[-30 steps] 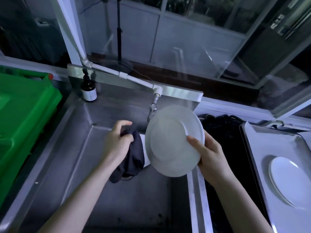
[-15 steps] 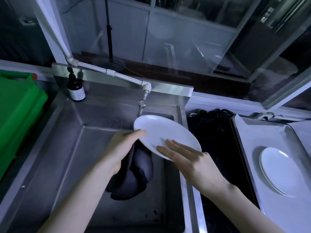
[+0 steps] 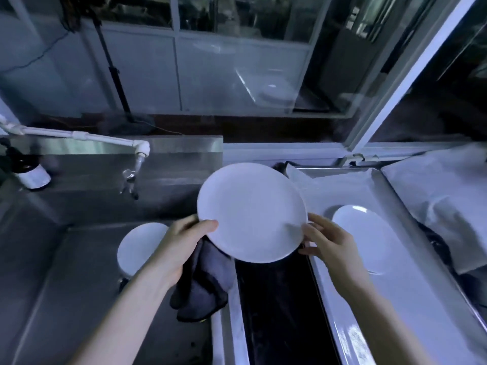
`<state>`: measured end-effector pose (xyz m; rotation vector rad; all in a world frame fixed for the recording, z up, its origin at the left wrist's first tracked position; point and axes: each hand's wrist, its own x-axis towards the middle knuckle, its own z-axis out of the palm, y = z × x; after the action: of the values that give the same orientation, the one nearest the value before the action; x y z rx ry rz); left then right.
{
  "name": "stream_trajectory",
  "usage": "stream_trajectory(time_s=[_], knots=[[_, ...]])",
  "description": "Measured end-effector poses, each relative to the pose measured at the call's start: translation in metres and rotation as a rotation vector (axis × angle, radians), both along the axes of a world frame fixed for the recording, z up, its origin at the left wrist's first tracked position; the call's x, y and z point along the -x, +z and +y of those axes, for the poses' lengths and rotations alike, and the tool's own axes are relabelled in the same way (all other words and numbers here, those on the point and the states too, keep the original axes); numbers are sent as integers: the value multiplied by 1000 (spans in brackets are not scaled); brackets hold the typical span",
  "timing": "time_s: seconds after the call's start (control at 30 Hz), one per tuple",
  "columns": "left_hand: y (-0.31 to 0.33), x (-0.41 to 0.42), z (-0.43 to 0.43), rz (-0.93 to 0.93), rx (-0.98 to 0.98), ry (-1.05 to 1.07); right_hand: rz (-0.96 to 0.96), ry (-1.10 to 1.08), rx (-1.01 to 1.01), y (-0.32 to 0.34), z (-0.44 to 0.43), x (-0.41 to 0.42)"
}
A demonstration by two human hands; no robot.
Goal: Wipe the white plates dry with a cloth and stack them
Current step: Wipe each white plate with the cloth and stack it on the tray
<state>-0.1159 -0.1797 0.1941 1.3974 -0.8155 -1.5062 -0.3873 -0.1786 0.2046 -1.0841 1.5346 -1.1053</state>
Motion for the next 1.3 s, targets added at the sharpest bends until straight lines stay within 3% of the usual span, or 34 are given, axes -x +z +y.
stream_trajectory(time_s=[0.17,0.3,0.7,1.3], knots=[[-10,94,-15,-65,92,-86,-96,-178,26,-13,5,76],[-27,163,-34,-216,189,-1,-135,-281,13,-29,3,135],[-74,296,-109,-486,163,-312,26,-551,-53,-88,-19,266],[-111,336,-133,-911,185,-473,254,-553,-235,-158,-40,287]])
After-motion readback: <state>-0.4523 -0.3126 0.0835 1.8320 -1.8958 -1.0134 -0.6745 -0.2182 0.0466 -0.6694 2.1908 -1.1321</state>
